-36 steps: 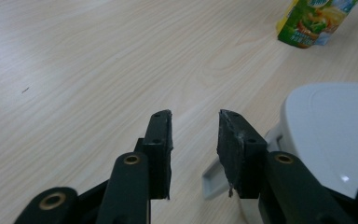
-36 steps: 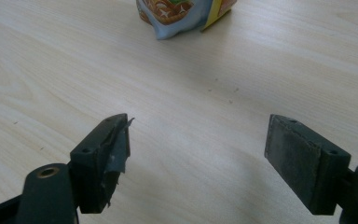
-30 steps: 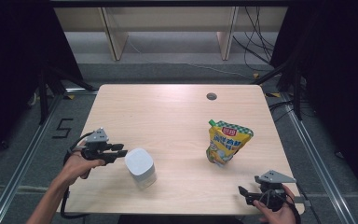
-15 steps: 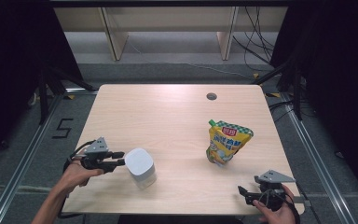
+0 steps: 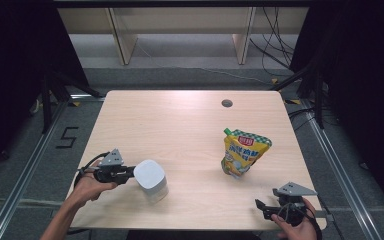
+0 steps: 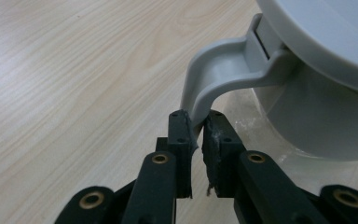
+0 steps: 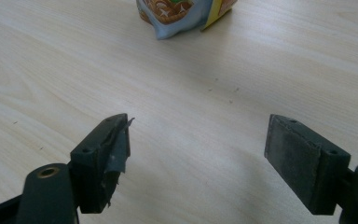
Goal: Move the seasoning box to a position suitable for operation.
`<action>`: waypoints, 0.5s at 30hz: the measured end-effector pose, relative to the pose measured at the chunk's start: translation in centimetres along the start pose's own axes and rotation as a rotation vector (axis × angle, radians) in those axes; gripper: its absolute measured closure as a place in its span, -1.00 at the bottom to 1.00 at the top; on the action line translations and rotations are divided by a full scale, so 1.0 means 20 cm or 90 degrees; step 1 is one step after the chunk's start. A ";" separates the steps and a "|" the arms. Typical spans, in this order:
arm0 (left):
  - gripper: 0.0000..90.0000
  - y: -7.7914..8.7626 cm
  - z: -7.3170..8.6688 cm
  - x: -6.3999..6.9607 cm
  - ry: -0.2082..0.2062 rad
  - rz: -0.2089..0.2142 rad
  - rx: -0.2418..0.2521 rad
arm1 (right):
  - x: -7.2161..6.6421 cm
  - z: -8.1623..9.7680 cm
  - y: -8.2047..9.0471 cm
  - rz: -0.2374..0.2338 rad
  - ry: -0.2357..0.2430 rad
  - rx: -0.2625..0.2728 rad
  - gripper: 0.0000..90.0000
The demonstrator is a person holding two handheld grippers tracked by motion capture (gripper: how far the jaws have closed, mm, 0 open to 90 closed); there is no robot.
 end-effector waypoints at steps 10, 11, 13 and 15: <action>0.75 0.08 0.06 0.10 0.048 -0.038 -0.024 | -0.02 0.01 0.00 -0.008 -0.037 -0.010 -0.48; 0.73 0.08 0.07 0.11 0.036 -0.037 -0.029 | -0.03 0.01 0.00 -0.008 -0.040 -0.013 -0.48; 0.73 0.08 0.09 0.13 0.037 -0.043 -0.041 | 0.00 0.00 -0.01 -0.011 -0.005 0.000 -0.48; 0.71 0.08 0.10 0.17 0.051 -0.038 -0.043 | -0.01 0.00 -0.01 0.004 -0.018 -0.008 -0.48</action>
Point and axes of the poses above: each handheld gripper's, and its own axes: y roughly backward along the jaws, z roughly out of its underside, x roughly to its right, the point moved 6 cm from there along -y, roughly forward along the jaws, and after that the axes turned 3 degrees about x, right-handed, at the moved point
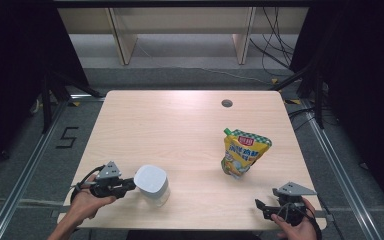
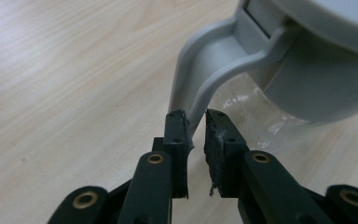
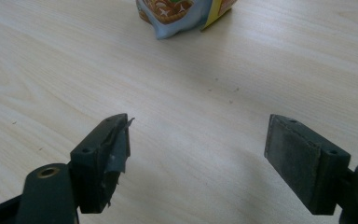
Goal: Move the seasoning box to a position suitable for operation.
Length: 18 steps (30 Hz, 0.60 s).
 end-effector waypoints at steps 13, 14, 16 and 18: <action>0.67 -0.05 -0.02 0.14 0.003 0.017 0.006 | -0.02 0.00 0.01 -0.013 -0.020 -0.005 -0.48; 0.67 -0.06 -0.03 0.14 0.008 0.012 0.015 | -0.02 0.00 0.01 -0.013 -0.021 -0.006 -0.48; 0.67 -0.07 -0.03 0.16 0.011 0.013 0.014 | -0.02 0.00 0.01 -0.013 -0.021 -0.006 -0.48; 0.67 -0.08 -0.04 0.19 0.017 0.021 0.024 | -0.01 0.00 0.01 -0.015 -0.003 0.000 -0.48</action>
Point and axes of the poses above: each handheld gripper's, and its own axes: y roughly backward along the jaws, z roughly out of its underside, x roughly to its right, the point moved 6 cm from there along -y, roughly forward along the jaws, and after that the axes turned 3 degrees about x, right-handed, at the moved point
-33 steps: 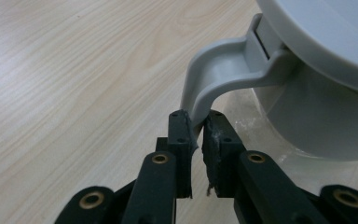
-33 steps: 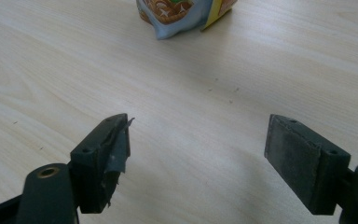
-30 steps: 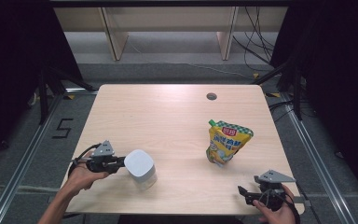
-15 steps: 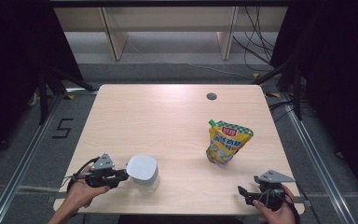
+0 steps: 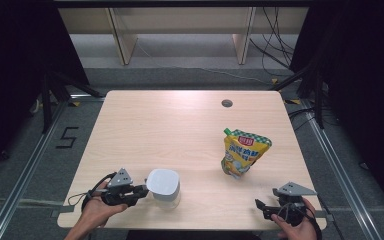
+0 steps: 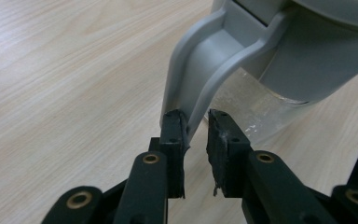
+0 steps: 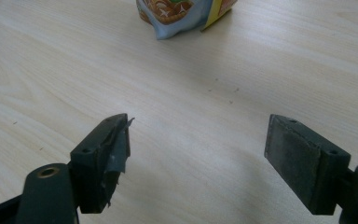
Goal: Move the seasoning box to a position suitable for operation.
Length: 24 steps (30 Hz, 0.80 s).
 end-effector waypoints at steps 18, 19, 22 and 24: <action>0.58 -0.06 -0.02 0.14 -0.020 0.015 -0.004 | -0.02 0.00 0.01 0.002 -0.024 -0.005 -0.48; 0.58 -0.06 -0.02 0.14 -0.025 0.019 -0.005 | -0.01 0.00 0.00 0.002 -0.019 -0.004 -0.48; 0.58 -0.06 -0.03 0.15 -0.032 0.018 -0.005 | 0.01 0.00 0.00 0.005 0.024 0.009 -0.48; 0.60 -0.07 -0.04 0.16 -0.028 0.011 -0.003 | 0.02 -0.01 0.00 0.008 0.038 0.012 -0.48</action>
Point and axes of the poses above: each handheld gripper's, and its own axes: y roughly backward along the jaws, z roughly out of its underside, x roughly to its right, the point moved 6 cm from there along -y, roughly forward along the jaws, and after that the axes turned 3 degrees about x, right-handed, at the moved point
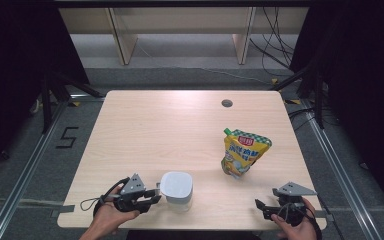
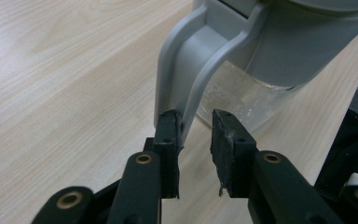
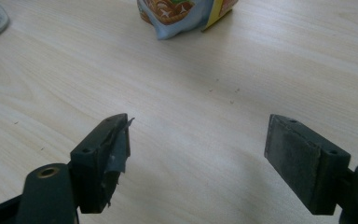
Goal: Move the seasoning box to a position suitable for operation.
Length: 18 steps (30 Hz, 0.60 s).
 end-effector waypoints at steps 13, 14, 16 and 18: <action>0.61 -0.03 -0.05 0.03 -0.035 -0.030 -0.009 | -0.01 0.01 0.01 0.002 -0.023 -0.013 -0.48; 0.60 -0.03 -0.05 0.03 -0.050 -0.032 -0.008 | -0.01 0.01 0.01 0.001 -0.024 -0.014 -0.48; 0.55 -0.03 -0.05 0.03 -0.057 -0.034 -0.012 | -0.01 0.00 0.01 -0.002 -0.036 -0.012 -0.48; 0.53 -0.03 -0.05 0.05 -0.039 -0.030 -0.009 | -0.01 0.00 0.00 -0.001 -0.030 -0.006 -0.48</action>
Point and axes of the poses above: each handheld gripper's, and its own axes: y roughly backward along the jaws, z roughly out of its underside, x roughly to its right, the point moved 6 cm from there along -y, roughly forward along the jaws, and after that the axes turned 3 degrees about x, right-handed, at the moved point
